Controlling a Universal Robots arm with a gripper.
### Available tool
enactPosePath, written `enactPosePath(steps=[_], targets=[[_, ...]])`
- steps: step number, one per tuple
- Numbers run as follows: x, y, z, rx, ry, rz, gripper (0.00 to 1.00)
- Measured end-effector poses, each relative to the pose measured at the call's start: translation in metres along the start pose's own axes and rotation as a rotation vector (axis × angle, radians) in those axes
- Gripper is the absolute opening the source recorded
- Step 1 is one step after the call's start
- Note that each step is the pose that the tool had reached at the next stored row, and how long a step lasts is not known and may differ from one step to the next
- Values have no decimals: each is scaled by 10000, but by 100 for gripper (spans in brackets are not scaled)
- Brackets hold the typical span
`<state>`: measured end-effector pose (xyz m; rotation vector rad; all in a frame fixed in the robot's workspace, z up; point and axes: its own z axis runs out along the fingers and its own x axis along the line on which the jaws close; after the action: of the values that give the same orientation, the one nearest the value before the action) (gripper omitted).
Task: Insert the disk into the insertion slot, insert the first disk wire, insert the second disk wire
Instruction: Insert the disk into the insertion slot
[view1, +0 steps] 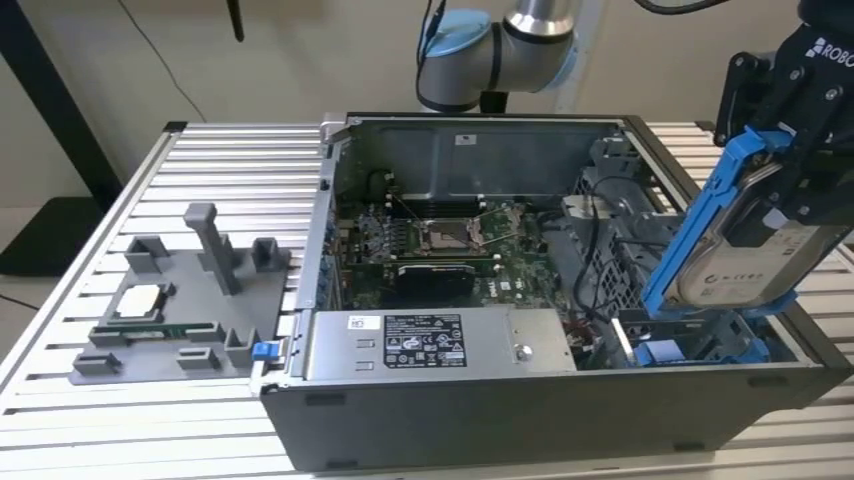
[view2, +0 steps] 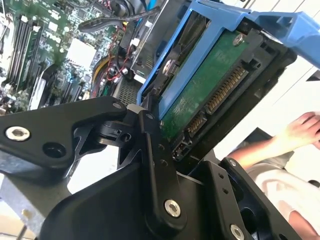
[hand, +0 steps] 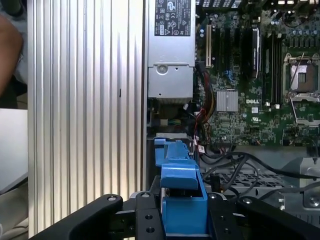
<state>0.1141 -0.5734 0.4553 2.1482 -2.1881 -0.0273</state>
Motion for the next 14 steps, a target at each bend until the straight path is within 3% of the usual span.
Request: enactPosePath(steps=[7, 14], targets=[[-3, -4, 64, -186, 2, -8, 0], [-3, -5, 78, -208, 1, -9, 0]])
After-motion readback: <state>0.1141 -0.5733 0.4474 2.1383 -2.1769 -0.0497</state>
